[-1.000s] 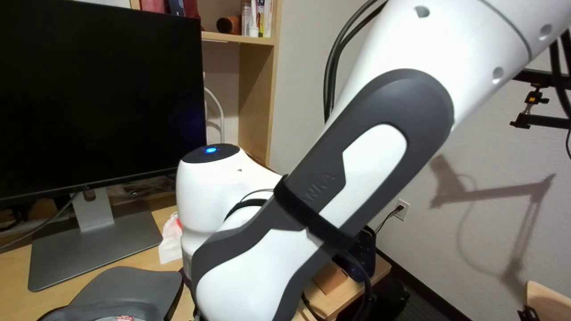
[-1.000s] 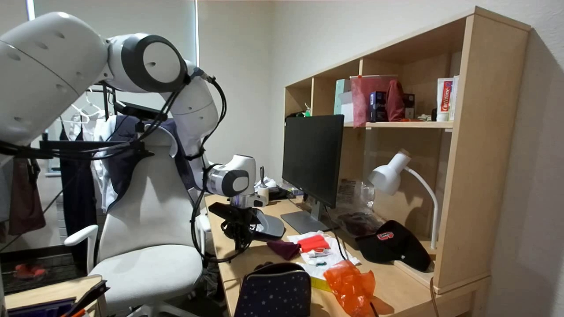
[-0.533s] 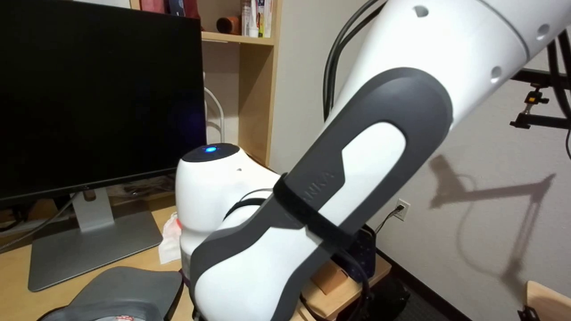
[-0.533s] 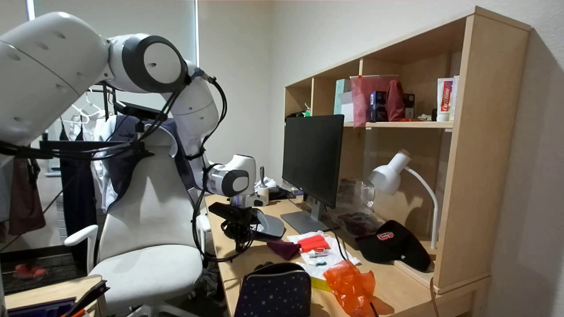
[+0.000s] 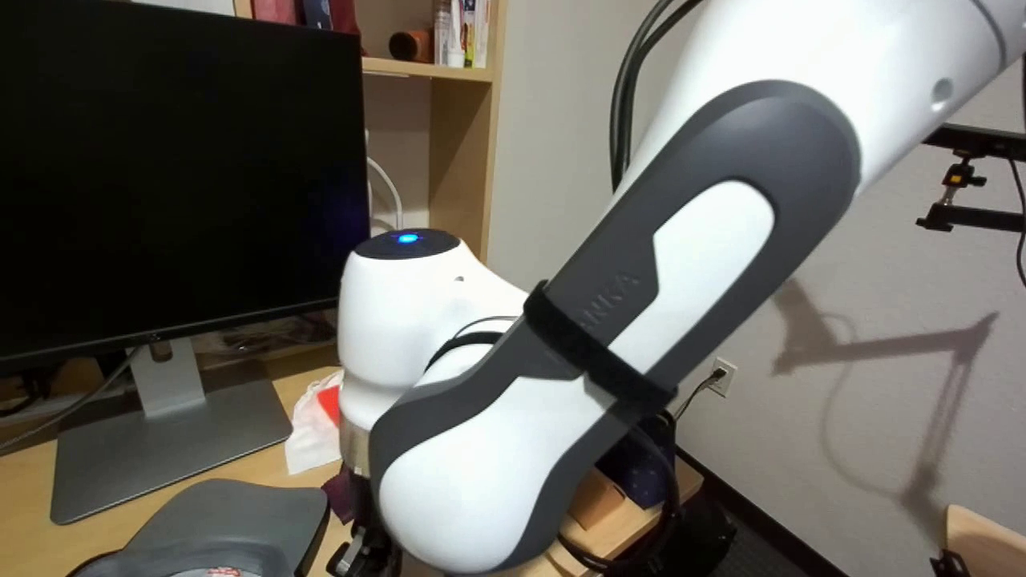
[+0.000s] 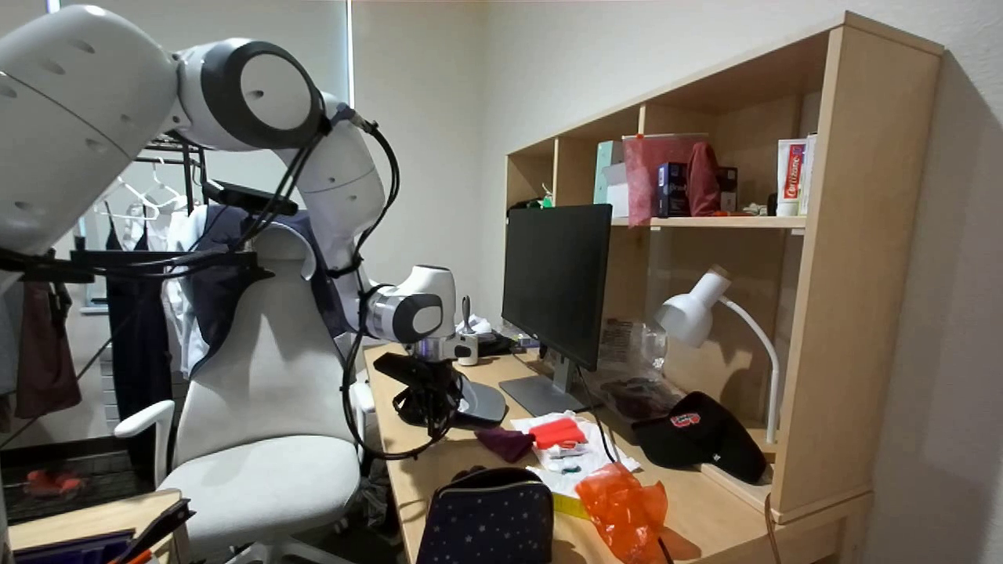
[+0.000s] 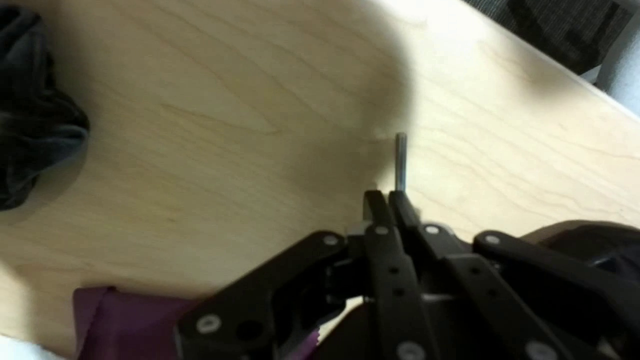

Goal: Move the orange plastic to the right then move the rod to the right

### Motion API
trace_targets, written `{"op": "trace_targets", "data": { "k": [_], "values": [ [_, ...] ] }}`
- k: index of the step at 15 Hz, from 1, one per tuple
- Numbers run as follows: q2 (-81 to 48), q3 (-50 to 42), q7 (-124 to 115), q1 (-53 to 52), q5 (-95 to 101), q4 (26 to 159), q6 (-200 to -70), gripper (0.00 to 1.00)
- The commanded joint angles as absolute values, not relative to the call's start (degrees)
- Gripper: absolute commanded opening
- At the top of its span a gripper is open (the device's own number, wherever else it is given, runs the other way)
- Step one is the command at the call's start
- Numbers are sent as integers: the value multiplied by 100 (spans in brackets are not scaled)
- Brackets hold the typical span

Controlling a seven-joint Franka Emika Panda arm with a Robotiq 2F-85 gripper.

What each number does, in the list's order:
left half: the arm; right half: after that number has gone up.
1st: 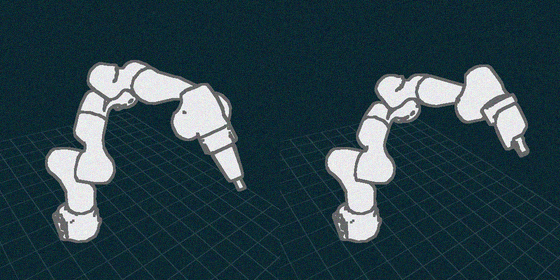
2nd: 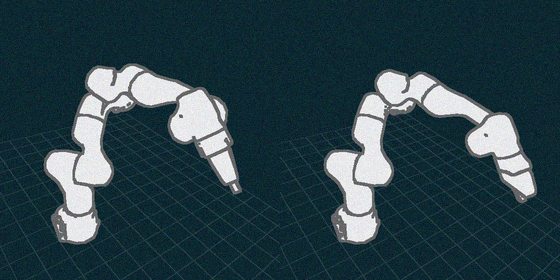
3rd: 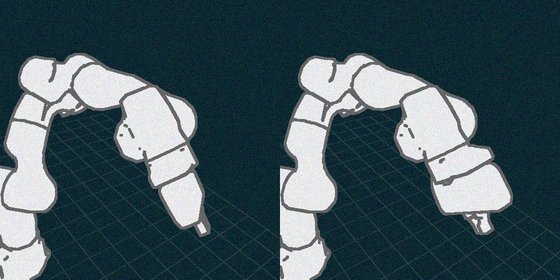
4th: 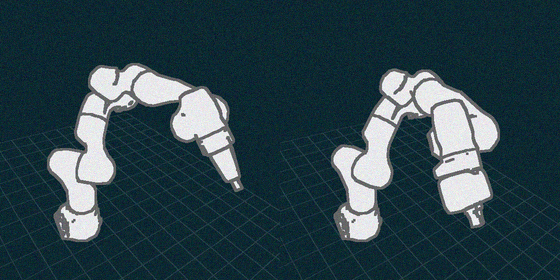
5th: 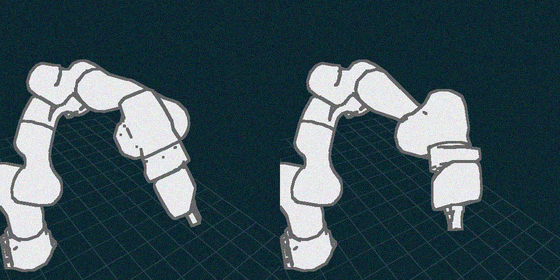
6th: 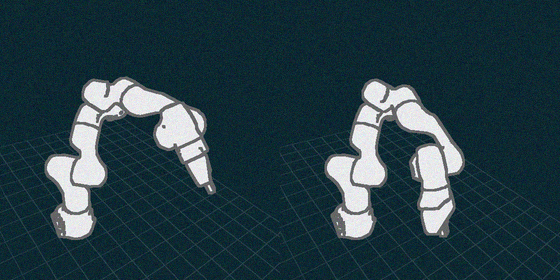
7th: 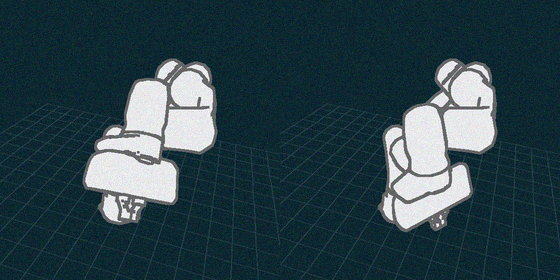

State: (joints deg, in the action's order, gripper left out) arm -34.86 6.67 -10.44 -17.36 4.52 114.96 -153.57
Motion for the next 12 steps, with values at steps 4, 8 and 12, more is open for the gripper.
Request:
{"op": "trace_targets", "data": {
  "k": [4,8,12],
  "values": [
    [-2676,556,-1132,-1698,386,12329,-15730,8],
    [-2579,630,-1003,-1564,294,12423,-15679,8],
    [-2469,791,-744,-1234,17,12488,-15460,8]
  ]
}}
